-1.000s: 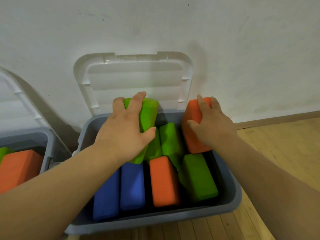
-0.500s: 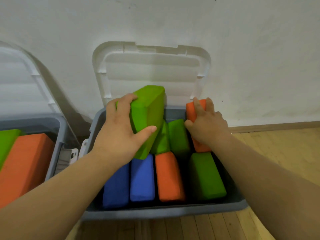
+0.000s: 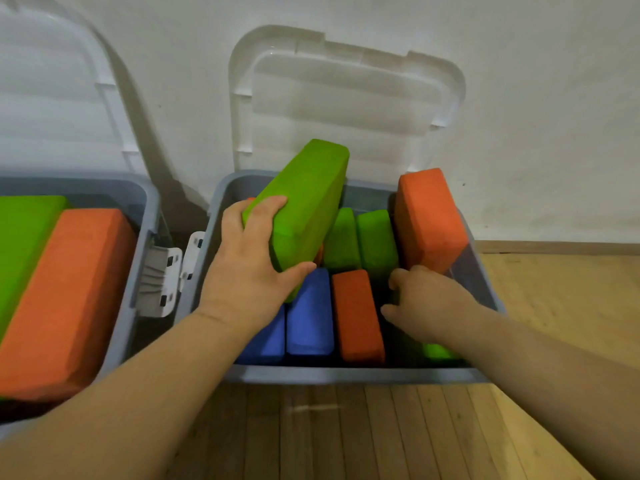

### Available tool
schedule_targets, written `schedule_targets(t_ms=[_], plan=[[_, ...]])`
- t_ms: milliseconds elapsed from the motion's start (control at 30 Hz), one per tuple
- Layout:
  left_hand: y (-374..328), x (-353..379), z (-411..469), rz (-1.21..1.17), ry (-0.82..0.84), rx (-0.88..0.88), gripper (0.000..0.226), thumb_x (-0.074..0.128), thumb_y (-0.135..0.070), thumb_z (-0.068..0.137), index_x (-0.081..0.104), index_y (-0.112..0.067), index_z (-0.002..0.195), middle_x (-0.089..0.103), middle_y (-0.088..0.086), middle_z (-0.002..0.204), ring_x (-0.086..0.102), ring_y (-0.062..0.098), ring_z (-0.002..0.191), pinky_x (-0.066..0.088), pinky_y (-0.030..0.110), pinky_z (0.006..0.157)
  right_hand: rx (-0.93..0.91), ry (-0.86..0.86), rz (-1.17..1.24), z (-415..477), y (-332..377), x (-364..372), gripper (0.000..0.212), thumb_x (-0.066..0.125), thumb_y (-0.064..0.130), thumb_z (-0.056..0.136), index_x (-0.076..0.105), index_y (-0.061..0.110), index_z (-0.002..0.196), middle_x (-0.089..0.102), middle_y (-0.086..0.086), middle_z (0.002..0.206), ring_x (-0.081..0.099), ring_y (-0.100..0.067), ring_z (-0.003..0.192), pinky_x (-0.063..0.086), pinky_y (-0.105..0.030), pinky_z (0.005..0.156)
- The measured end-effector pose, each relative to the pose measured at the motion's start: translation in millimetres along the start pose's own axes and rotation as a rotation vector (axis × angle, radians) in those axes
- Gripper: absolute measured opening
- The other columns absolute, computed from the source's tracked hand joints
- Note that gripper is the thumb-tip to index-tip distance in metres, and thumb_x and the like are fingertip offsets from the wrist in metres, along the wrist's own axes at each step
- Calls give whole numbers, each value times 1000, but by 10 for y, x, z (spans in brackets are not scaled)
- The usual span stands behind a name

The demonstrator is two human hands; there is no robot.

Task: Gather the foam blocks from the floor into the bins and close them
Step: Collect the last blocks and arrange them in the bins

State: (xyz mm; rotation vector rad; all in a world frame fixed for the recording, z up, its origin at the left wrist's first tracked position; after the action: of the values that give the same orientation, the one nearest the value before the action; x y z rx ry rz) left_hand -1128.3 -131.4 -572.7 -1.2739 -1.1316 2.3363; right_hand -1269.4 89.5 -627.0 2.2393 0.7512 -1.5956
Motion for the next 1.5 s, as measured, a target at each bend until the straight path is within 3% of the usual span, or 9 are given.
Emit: schedule_targets(t_ms=[200,400,767,1067,1133,1233,1300,1400,1500], plan=[[17,-17,10,3,6,-27,96,92,-33,69,40,-29,150,35,7,145,47,26,125,42,40,104,120,344,-143,-99,-324,306,84,63,58,93,20,29,159,51,-12,148,52,-32,134,47,-41,100],[47,-63,44,29,2,-31,99,91,-37,69,37,-29,151,38,7,144,41,24,130,37,43,110,152,490,-119,-98,-495,614,108,59,58,96,-29,37,156,1,-29,166,51,-41,135,43,-44,111],[-211,81,-85,87,32,-15,89,85,-43,78,39,-37,154,36,4,148,41,16,122,27,16,92,103,240,164,19,-664,698,108,70,49,90,-14,49,158,19,-21,154,58,-37,117,50,-45,103],[-152,60,-60,50,9,-43,91,89,-40,73,43,-29,151,39,6,140,41,15,124,31,22,100,132,249,144,11,-679,690,105,70,45,90,-9,45,159,25,-24,153,60,-35,113,49,-40,94],[-158,60,-56,52,16,-50,91,89,-40,72,43,-29,149,39,5,139,41,12,121,31,22,97,125,231,18,-16,-604,580,90,66,48,91,9,39,160,34,-21,150,61,-34,114,50,-43,95],[-161,62,-48,61,22,-58,90,90,-39,71,44,-30,148,38,2,139,37,4,110,31,21,94,32,-46,-45,-10,-342,55,35,64,48,88,61,25,115,62,-5,112,64,-28,99,55,-42,81],[-161,55,-44,61,23,-61,90,91,-39,71,44,-29,147,38,2,139,37,4,109,31,22,93,-55,-345,8,-73,-152,-391,21,64,40,87,62,19,90,60,-3,92,61,-30,91,52,-41,74],[-163,56,-44,73,28,-65,91,91,-40,69,45,-28,146,39,4,139,44,15,117,32,24,93,-134,-745,-23,-214,20,-859,31,74,35,78,63,15,98,54,-11,107,52,-37,100,47,-46,79],[-160,62,-38,90,31,-47,90,91,-43,67,47,-24,143,41,6,138,46,20,121,34,26,93,27,-574,-63,30,-182,-753,70,73,50,81,45,29,142,27,-16,154,39,-46,130,41,-55,101]])
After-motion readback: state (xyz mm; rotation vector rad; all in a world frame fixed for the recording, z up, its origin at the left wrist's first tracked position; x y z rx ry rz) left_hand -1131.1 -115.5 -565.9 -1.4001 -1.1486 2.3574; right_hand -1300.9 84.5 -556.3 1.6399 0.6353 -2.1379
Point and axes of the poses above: each hand's wrist, its own z-axis towards the middle knuckle, its own x-axis out of the palm, y = z × x, the point moved 9 cm from there along z, towards the middle knuckle
